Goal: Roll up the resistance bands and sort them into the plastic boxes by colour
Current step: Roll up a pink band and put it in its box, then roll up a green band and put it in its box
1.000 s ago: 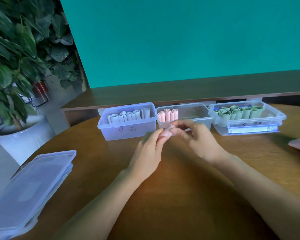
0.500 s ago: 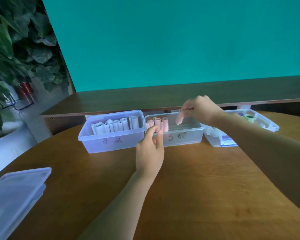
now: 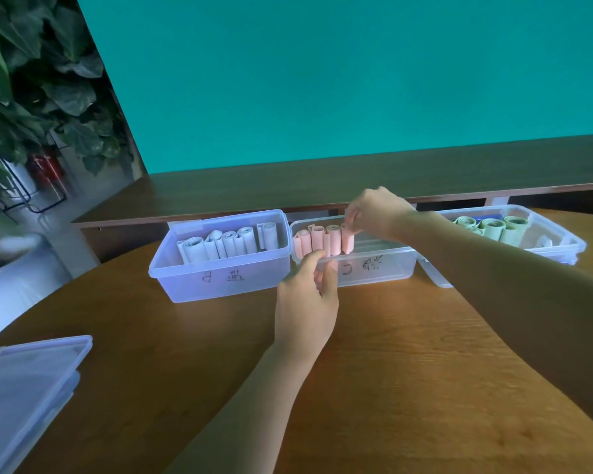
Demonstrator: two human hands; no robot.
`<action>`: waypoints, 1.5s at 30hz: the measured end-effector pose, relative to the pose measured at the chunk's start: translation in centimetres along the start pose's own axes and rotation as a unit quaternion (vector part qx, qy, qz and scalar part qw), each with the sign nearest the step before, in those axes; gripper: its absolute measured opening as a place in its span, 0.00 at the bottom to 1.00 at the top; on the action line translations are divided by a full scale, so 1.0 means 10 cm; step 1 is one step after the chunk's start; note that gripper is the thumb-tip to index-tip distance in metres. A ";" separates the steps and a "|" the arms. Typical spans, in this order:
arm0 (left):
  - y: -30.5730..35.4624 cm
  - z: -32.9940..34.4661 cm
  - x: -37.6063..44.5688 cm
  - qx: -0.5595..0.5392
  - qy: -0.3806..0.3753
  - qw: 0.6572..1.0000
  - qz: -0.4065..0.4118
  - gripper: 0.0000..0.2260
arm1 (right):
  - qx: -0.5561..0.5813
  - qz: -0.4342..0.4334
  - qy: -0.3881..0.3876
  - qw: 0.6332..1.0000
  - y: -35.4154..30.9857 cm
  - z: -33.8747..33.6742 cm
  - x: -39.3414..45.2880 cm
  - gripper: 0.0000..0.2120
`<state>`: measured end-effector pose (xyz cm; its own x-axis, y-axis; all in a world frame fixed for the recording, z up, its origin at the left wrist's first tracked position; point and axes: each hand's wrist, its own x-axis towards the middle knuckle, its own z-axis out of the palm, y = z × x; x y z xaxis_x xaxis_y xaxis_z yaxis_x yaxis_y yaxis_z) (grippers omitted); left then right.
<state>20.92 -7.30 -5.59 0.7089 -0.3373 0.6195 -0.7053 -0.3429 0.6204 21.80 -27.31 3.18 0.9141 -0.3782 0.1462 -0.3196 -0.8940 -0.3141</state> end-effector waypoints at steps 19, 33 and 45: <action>0.00 -0.01 -0.01 -0.016 -0.022 1.000 0.013 0.18 | 0.001 -0.013 0.002 1.000 0.00 0.01 0.00 0.10; -0.03 0.01 -0.01 -0.006 -0.035 0.999 0.017 0.20 | -0.010 -0.031 0.008 0.999 0.07 -0.21 -0.16 0.11; 0.54 0.22 -0.23 -0.050 -0.031 0.994 0.096 0.19 | 0.010 0.032 0.091 0.995 0.86 -1.00 -0.97 0.05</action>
<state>15.52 -10.32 -4.72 0.5574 -0.4432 0.7021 -0.8225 -0.1797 0.5396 7.68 -33.74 8.41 0.8308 -0.4735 0.2926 -0.3690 -0.8621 -0.3472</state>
